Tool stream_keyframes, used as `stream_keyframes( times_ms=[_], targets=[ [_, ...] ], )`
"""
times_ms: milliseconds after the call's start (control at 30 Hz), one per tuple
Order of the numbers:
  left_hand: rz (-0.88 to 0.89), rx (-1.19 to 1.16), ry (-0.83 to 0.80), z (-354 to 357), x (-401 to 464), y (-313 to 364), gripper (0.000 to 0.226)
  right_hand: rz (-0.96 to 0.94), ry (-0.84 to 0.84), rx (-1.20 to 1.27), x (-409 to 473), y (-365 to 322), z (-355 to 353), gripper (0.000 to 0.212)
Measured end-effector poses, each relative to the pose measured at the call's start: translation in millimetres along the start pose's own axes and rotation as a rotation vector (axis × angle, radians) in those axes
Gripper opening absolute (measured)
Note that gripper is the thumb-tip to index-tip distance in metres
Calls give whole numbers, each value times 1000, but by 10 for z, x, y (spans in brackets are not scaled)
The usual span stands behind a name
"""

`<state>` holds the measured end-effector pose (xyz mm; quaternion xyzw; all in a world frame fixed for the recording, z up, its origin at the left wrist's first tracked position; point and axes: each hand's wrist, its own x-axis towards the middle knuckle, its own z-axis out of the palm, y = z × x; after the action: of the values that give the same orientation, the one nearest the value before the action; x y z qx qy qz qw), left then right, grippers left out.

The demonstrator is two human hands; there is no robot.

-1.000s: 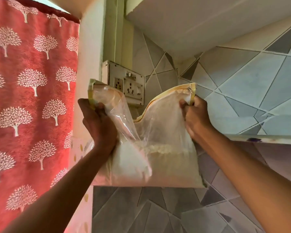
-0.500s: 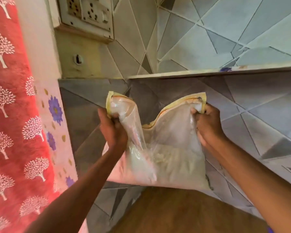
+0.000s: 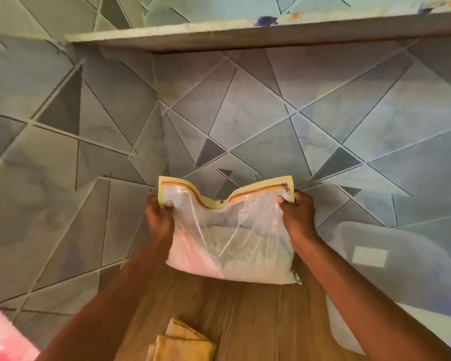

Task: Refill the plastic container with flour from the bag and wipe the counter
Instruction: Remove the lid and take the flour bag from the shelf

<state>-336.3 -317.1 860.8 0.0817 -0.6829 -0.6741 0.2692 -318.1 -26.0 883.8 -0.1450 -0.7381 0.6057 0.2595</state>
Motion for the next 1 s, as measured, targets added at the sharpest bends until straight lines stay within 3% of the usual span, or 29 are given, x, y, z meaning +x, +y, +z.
stream_keyframes(
  times_ms=[200, 300, 400, 533, 633, 733, 800, 867, 933, 1000],
  targets=[
    [-264, -30, 1, 204, -116, -653, 13, 181, 24, -194, 65, 743, -35, 24],
    [-337, -2, -102, 164, -172, -909, 23, 251, 21, -313, 32, 1007, -66, 30],
    [-296, 10, -139, 140, -231, -1118, 13, 267, 25, -372, -23, 1179, -141, 33],
    [-315, -55, -147, 166, -169, -1037, 30, 157, -100, -459, -20, 1229, -242, 27],
    [-260, -69, -248, 167, -23, -885, 33, 19, -276, -425, 9, 1052, -315, 11],
    [-175, 38, -418, 217, 59, -715, 37, -81, -476, -354, 59, 873, -380, 45],
    [-81, 108, -511, 254, 47, -660, 30, -93, -581, -325, 45, 820, -436, 55],
    [-14, 170, -541, 271, 1, -628, 14, -102, -643, -331, 20, 812, -500, 54],
    [36, 234, -558, 249, 6, -620, 13, -95, -683, -327, -6, 818, -539, 49],
    [127, 360, -618, 193, 9, -592, 16, -110, -676, -336, -28, 820, -546, 31]
  ],
)
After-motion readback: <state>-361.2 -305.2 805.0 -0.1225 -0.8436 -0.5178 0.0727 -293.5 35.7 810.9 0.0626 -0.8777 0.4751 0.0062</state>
